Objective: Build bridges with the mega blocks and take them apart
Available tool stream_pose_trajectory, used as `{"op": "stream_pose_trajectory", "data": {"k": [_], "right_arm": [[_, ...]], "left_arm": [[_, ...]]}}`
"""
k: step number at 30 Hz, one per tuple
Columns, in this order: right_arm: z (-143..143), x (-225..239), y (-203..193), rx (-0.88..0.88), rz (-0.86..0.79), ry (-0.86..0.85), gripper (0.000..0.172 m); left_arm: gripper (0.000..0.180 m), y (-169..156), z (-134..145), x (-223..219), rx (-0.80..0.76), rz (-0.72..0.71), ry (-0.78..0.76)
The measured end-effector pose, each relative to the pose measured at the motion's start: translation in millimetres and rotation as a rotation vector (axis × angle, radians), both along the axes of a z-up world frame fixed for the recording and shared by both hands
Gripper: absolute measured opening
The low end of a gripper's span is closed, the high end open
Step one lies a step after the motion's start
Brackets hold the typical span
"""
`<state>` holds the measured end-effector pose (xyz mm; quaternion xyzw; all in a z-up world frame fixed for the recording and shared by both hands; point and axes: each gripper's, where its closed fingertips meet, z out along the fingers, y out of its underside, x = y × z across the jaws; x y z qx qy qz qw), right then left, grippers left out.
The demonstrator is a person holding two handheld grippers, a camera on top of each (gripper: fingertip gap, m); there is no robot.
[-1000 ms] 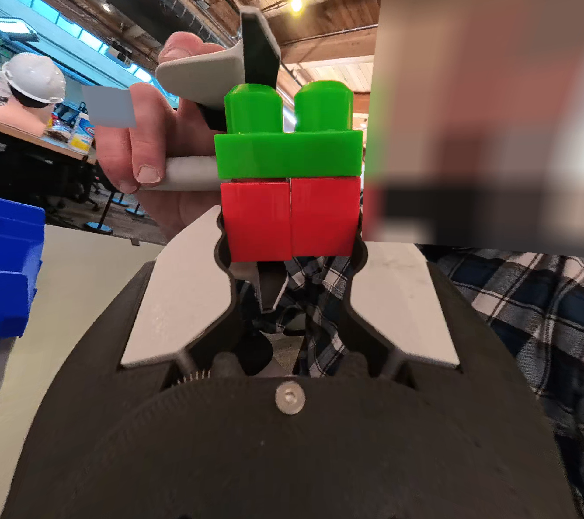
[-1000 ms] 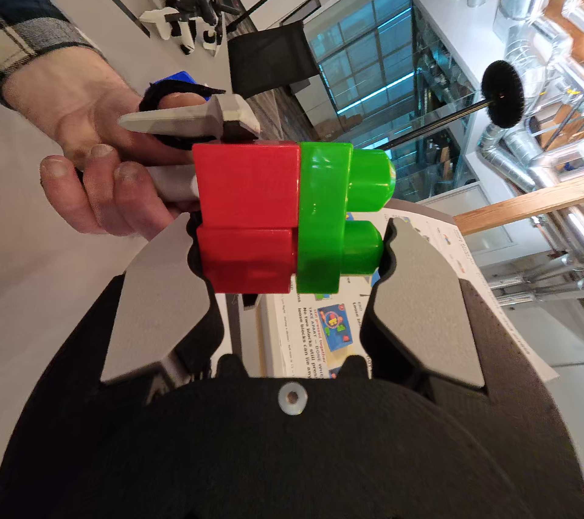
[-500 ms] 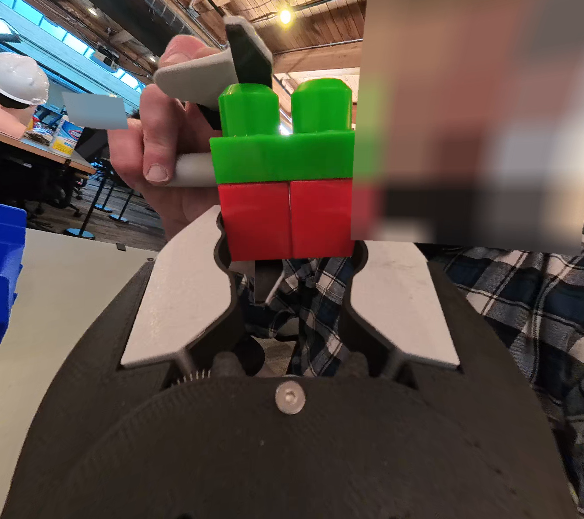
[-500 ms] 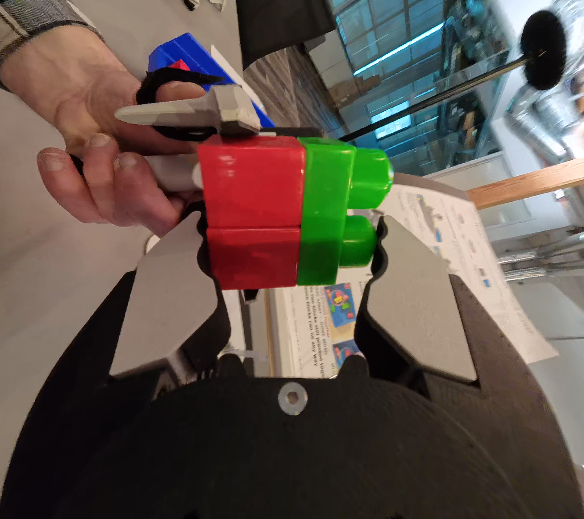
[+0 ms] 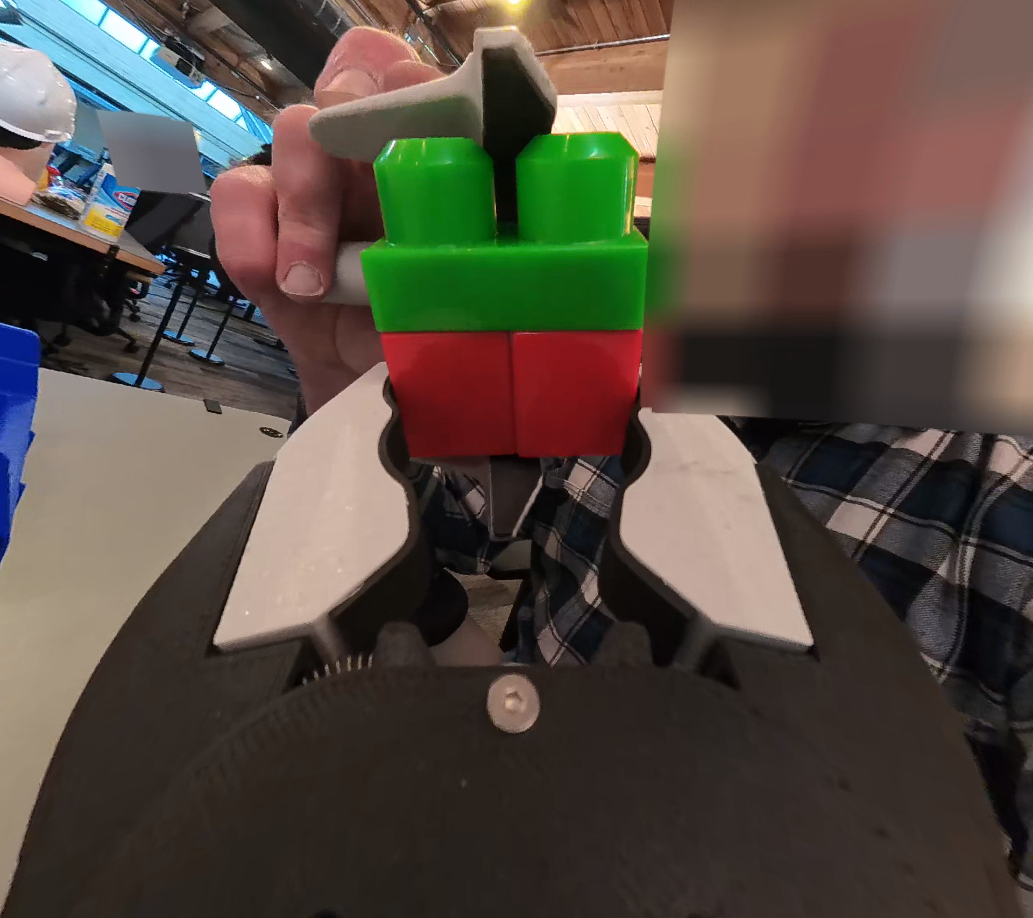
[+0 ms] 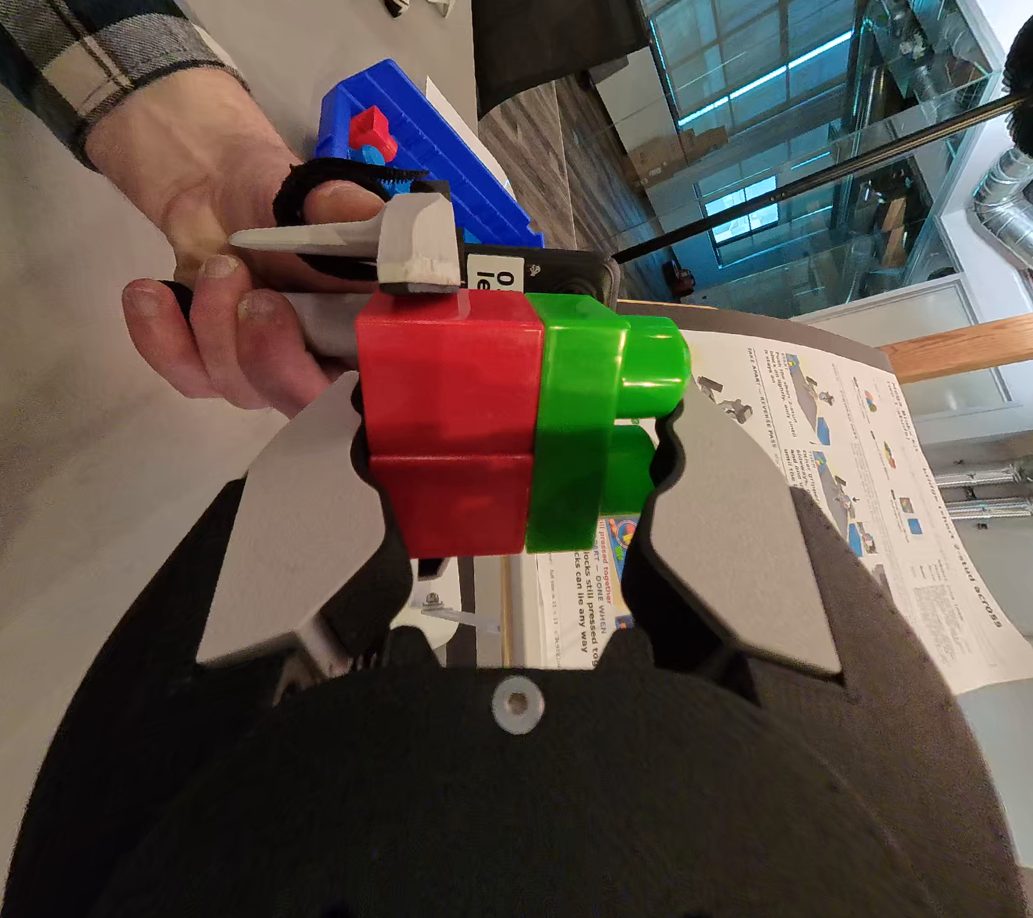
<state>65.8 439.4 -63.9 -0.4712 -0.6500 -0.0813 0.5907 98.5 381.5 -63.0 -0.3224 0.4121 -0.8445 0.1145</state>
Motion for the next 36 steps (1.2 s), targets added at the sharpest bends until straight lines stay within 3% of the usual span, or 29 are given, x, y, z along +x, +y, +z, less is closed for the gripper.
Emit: {"op": "stream_pose_trajectory", "data": {"k": [25,36], "right_arm": [[-1.1,-1.7,-5.4,0.032,0.013,-0.016,0.1],[-9.8,5.5,-2.3,-0.023,-0.022,-0.073,0.097]], "left_arm": [[0.074,1.7,4.9,-6.0,-0.016,0.04,-0.129],[0.074,-7.3,8.7,-11.2,-0.033,-0.035,-0.149]]}}
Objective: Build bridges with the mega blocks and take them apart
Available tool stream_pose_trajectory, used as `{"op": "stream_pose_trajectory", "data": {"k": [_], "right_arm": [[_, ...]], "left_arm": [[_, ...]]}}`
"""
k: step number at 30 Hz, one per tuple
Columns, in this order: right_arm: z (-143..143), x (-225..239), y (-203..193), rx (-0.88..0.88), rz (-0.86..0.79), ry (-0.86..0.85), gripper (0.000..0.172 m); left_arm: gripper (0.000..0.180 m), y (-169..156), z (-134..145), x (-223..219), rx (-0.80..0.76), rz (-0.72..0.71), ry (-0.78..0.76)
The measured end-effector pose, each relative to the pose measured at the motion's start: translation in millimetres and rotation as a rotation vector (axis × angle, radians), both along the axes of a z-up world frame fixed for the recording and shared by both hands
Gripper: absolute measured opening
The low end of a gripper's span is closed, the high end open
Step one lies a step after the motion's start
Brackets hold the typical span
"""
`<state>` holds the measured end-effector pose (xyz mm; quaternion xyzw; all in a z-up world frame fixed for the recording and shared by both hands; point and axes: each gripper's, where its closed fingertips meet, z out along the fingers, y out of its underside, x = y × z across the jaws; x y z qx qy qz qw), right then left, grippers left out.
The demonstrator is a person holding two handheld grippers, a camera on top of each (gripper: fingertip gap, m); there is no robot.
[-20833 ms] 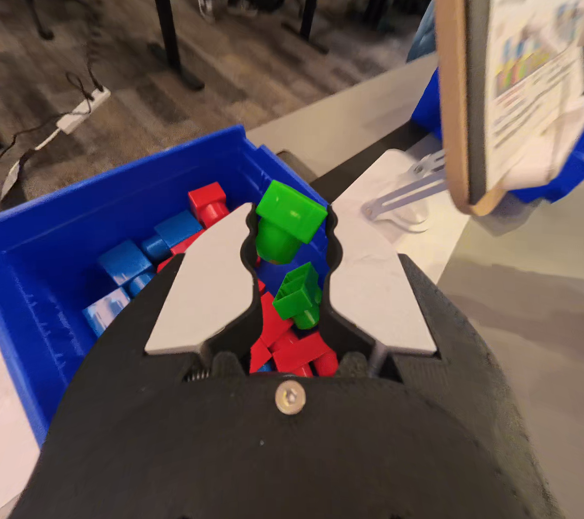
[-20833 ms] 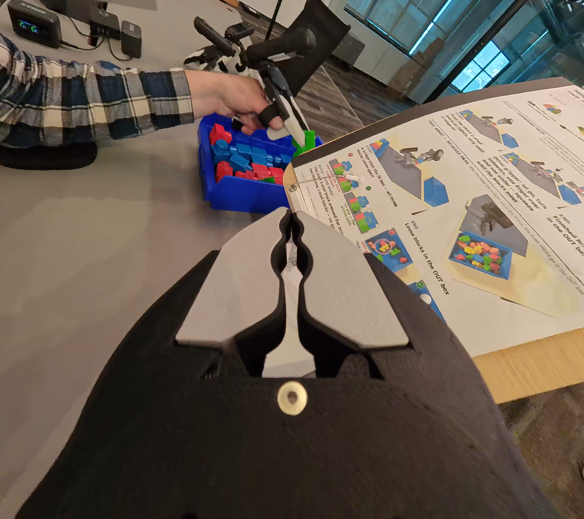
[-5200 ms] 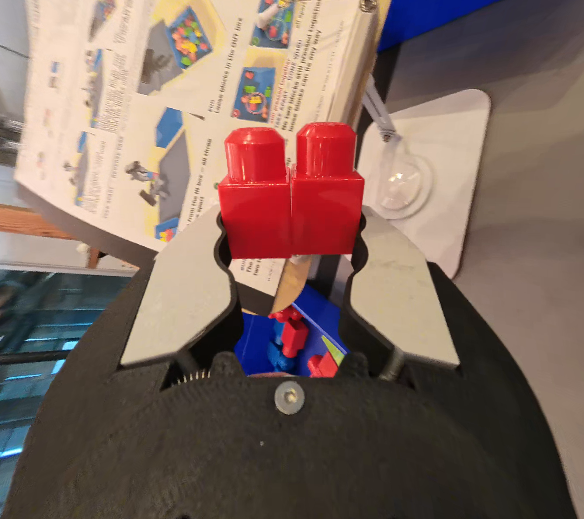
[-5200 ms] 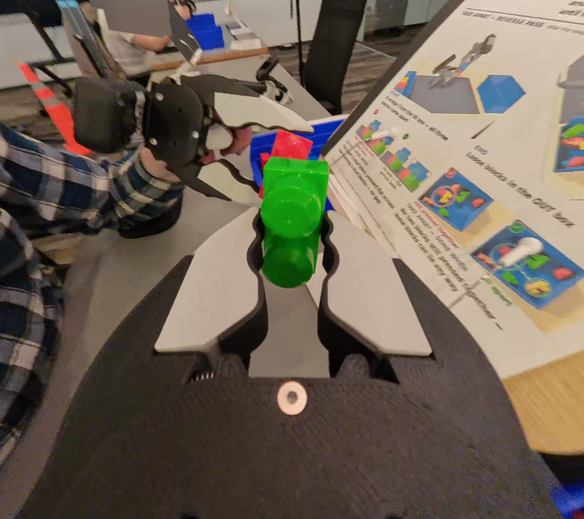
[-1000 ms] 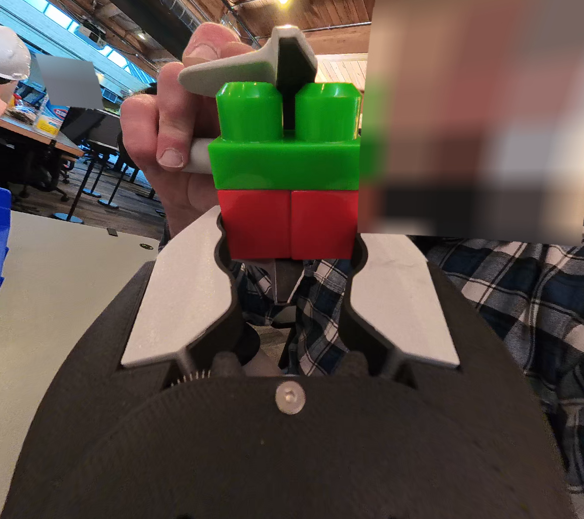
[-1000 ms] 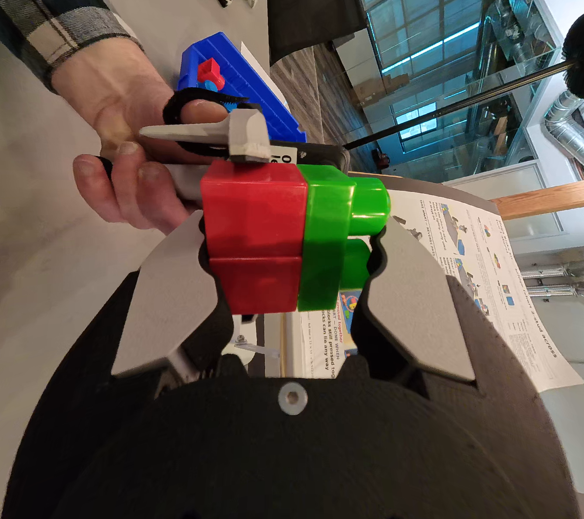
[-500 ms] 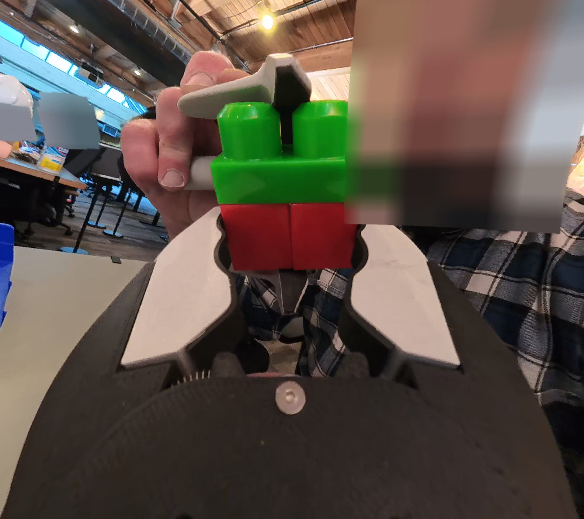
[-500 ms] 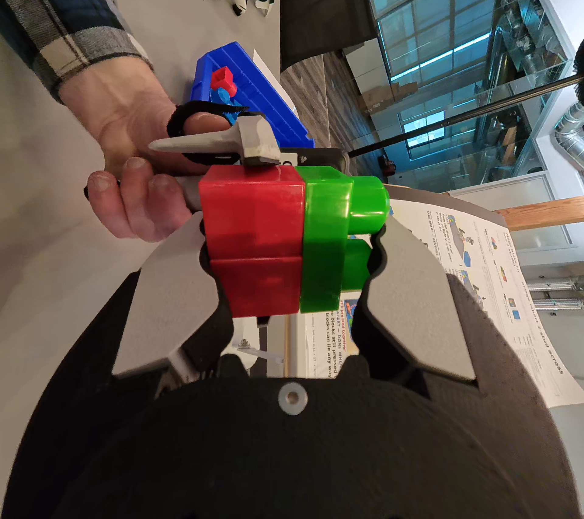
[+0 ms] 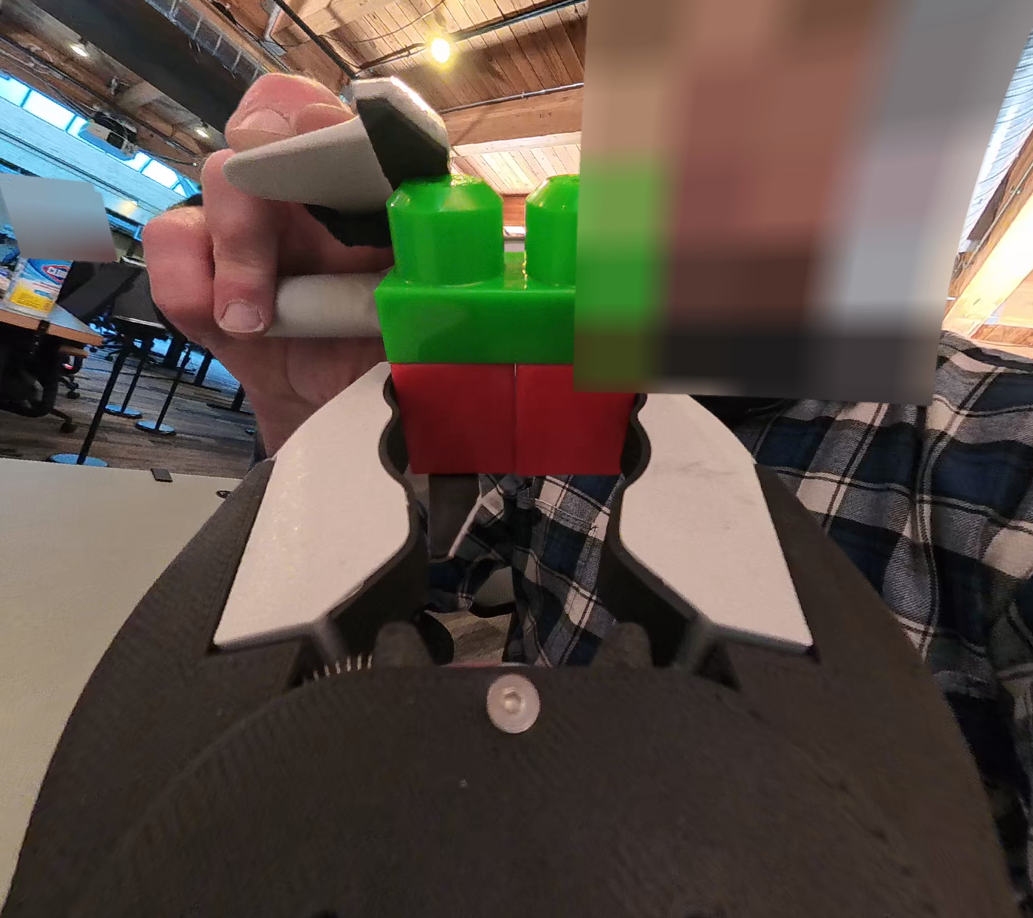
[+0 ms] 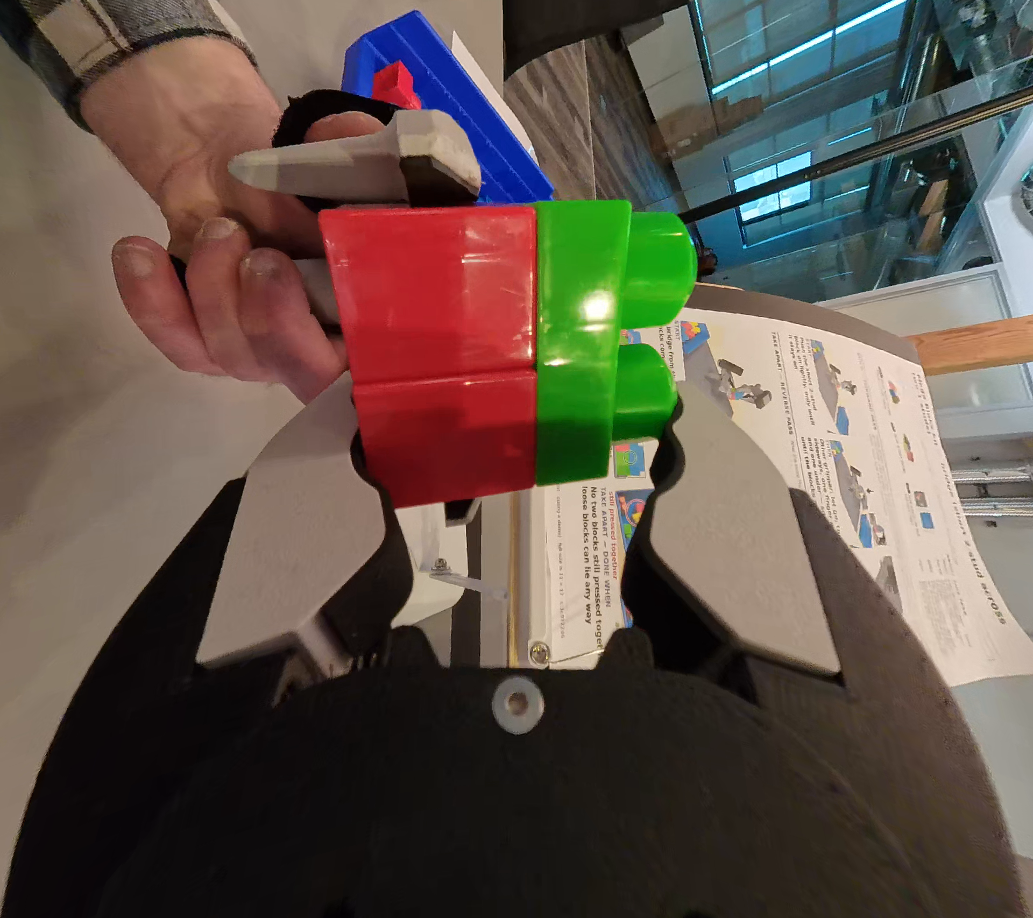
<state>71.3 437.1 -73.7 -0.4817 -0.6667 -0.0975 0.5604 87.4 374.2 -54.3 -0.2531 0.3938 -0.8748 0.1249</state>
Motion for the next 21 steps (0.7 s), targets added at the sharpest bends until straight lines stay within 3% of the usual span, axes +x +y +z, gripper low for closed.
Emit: {"op": "stream_pose_trajectory", "data": {"k": [8,14,21], "right_arm": [[-2.4,0.6,4.3,-0.025,-0.026,-0.011,0.097],[12.7,-1.2,-3.3,0.084,0.006,0.028,0.106],[-0.7,-12.8,-12.7,0.027,0.062,-0.006,0.101]], "left_arm": [[0.074,1.0,-0.7,0.2,-0.015,0.0,-0.01],[0.074,10.6,-4.5,6.2,-0.005,0.048,0.048],[0.074,2.6,-14.8,14.6,0.003,0.001,0.111]]}}
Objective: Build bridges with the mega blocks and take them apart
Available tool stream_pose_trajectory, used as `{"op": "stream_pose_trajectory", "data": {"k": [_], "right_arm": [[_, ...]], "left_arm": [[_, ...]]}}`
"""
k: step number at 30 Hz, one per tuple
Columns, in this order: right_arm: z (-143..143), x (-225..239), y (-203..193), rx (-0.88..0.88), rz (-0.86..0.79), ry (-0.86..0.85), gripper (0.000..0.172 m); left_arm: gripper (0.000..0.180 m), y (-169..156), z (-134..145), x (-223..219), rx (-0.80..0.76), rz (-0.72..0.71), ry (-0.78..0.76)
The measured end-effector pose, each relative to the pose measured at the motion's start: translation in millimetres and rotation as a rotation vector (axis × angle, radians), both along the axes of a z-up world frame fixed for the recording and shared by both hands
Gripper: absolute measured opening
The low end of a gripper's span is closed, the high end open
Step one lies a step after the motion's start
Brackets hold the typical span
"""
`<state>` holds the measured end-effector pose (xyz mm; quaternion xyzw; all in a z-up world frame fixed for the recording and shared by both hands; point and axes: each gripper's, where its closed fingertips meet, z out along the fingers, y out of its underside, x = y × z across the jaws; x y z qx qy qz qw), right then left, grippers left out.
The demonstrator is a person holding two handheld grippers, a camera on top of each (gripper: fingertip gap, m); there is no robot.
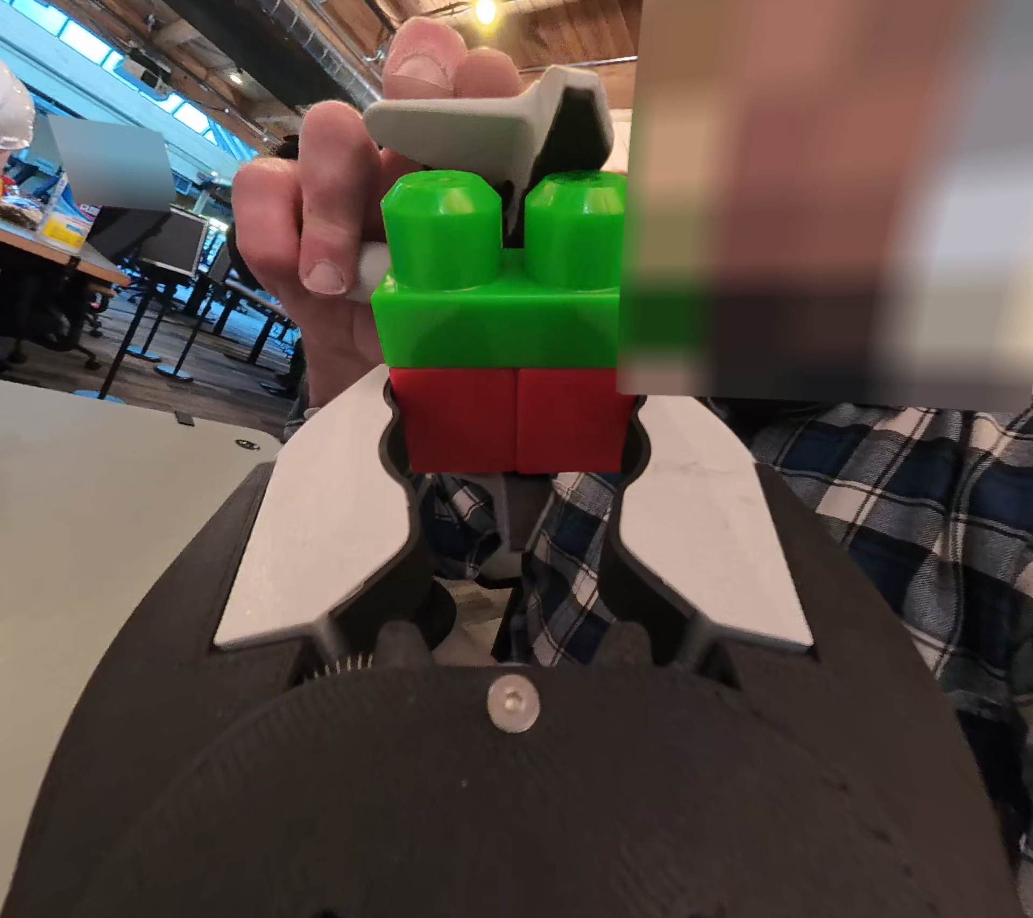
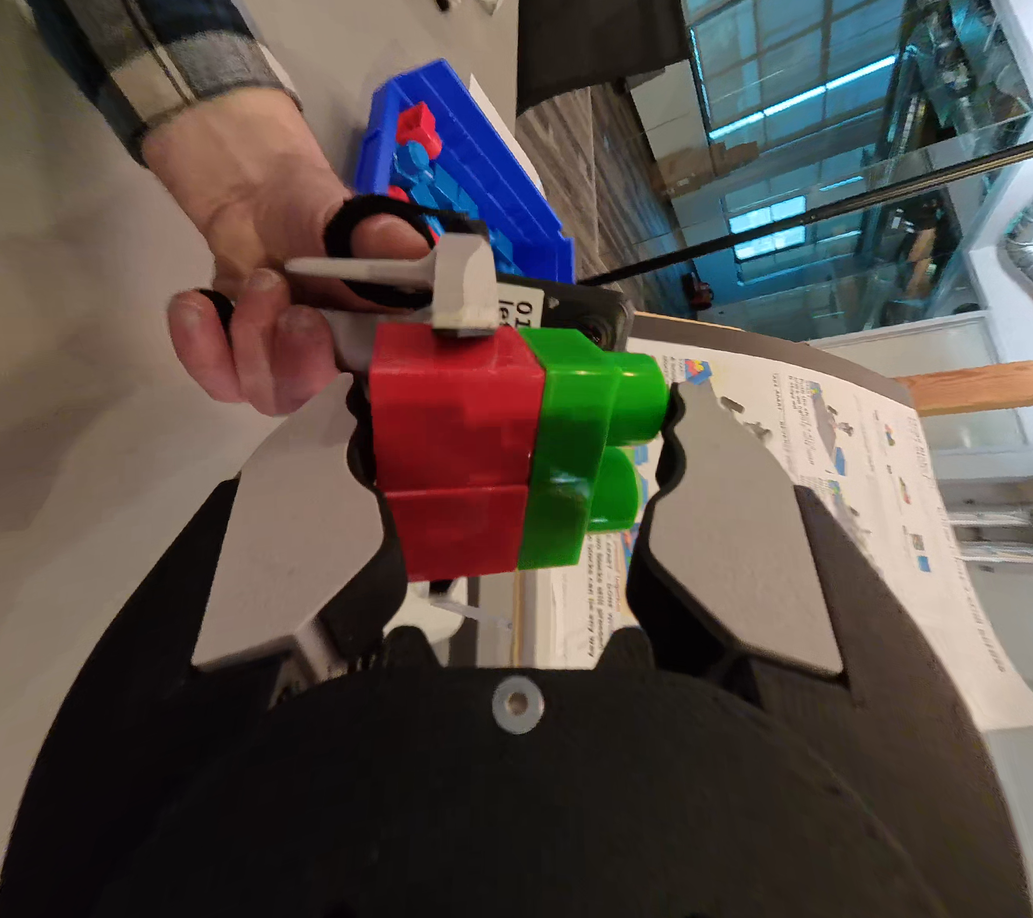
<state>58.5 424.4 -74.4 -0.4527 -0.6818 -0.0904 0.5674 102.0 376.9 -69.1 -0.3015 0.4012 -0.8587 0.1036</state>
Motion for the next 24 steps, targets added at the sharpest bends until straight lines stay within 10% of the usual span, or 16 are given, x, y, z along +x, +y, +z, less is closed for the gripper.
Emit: {"op": "stream_pose_trajectory", "data": {"k": [15,24], "right_arm": [[6.1,2.8,4.2,-0.036,-0.03,0.045,0.107],[19.1,50.3,6.4,-0.401,-0.014,0.274,0.1]], "left_arm": [[0.075,2.9,-1.4,4.6,0.024,0.052,0.012],[0.075,57.2,-18.3,12.1,0.726,0.699,0.261]]}}
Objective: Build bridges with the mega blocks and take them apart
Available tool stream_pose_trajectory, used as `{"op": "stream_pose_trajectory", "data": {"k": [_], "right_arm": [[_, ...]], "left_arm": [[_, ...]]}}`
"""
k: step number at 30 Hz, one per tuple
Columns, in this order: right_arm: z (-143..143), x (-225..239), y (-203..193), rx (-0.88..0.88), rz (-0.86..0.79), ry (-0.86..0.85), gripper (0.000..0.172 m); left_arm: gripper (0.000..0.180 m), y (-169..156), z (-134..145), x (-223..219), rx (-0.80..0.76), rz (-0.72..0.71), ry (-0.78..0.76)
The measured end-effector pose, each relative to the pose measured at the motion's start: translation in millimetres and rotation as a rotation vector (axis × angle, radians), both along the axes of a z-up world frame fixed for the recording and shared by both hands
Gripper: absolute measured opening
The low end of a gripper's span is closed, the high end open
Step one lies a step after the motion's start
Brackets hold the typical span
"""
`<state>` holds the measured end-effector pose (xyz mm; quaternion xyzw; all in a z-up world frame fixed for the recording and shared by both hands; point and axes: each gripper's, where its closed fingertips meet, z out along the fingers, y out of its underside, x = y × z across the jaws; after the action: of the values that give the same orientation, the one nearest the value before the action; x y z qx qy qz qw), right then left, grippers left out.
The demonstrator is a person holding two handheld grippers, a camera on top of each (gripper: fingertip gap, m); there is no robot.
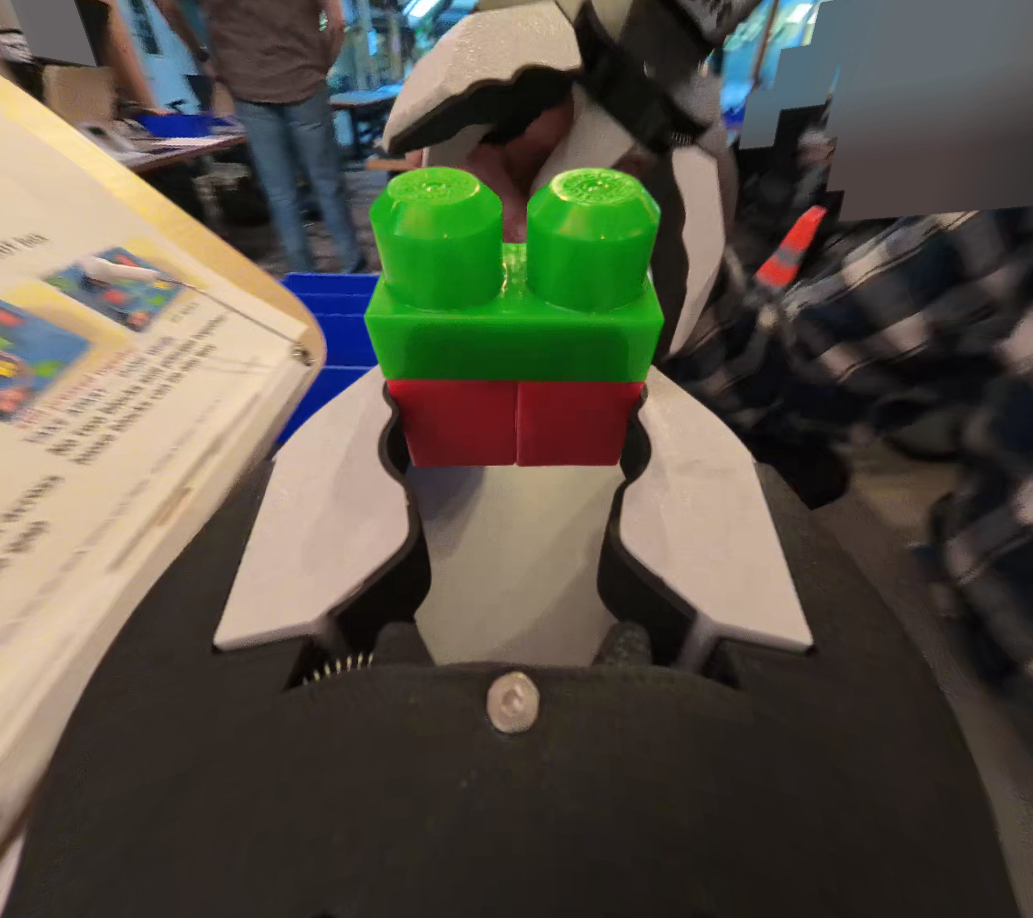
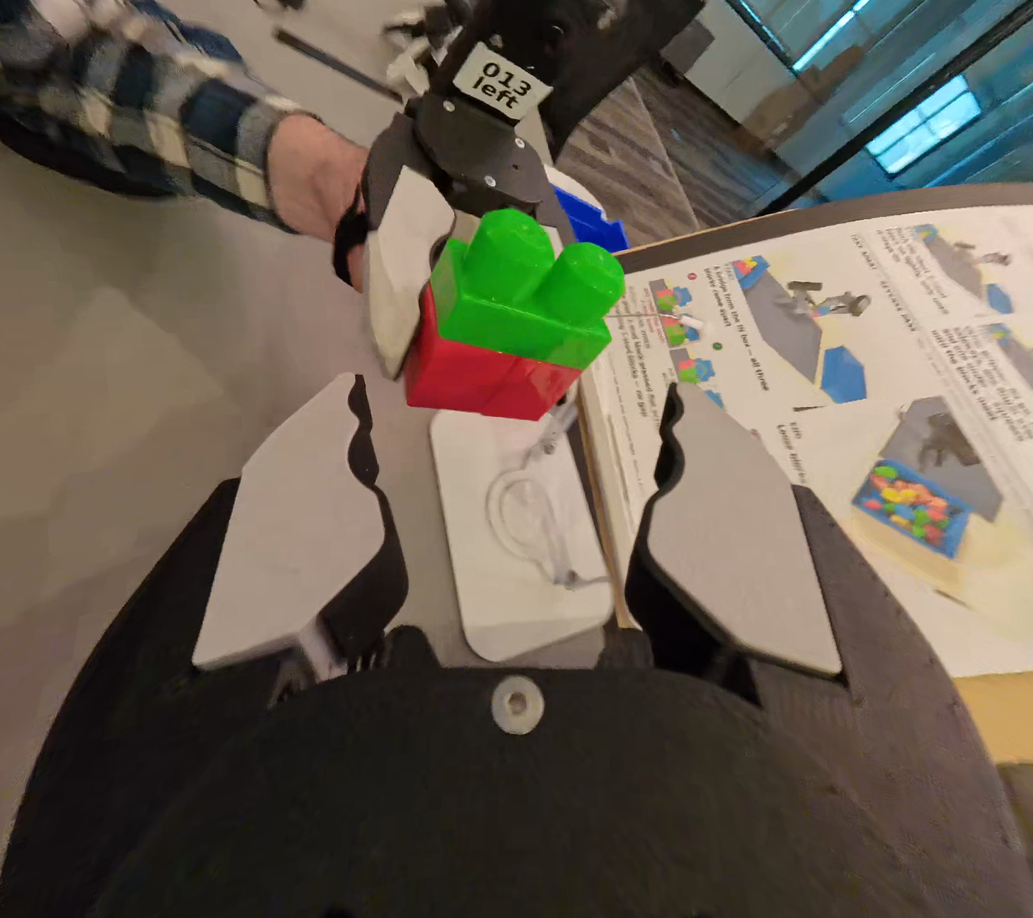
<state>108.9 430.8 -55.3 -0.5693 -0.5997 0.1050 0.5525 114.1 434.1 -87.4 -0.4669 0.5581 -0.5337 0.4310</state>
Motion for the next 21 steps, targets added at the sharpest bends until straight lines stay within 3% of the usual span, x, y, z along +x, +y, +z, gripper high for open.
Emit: {"op": "stream_pose_trajectory", "data": {"k": [3,8,11,13,21], "right_arm": [[5.2,-3.0,-5.5,-0.076,0.05,0.079,0.1],[-13.0,-15.7,-0.6,-0.101,0.024,-0.001,0.095],[-26.4,-18.1,7.8,-0.082,-0.019,-0.078,0.077],[-31.2,-21.1,7.3,-0.066,0.005,-0.092,0.067],[-25.8,-19.0,4.8,-0.032,0.073,-0.054,0.065]], "left_arm": [[0.074,8.9,-3.6,-2.1,0.203,0.129,0.105],[0.074,28.7,-23.1,-5.4,0.537,0.362,0.368],[0.074,33.0,-34.3,-6.6,0.68,0.436,0.492],[0.074,28.3,-36.2,-4.5,0.701,0.429,0.508],[0.074,26.4,-30.0,-6.4,0.739,0.435,0.501]]}}
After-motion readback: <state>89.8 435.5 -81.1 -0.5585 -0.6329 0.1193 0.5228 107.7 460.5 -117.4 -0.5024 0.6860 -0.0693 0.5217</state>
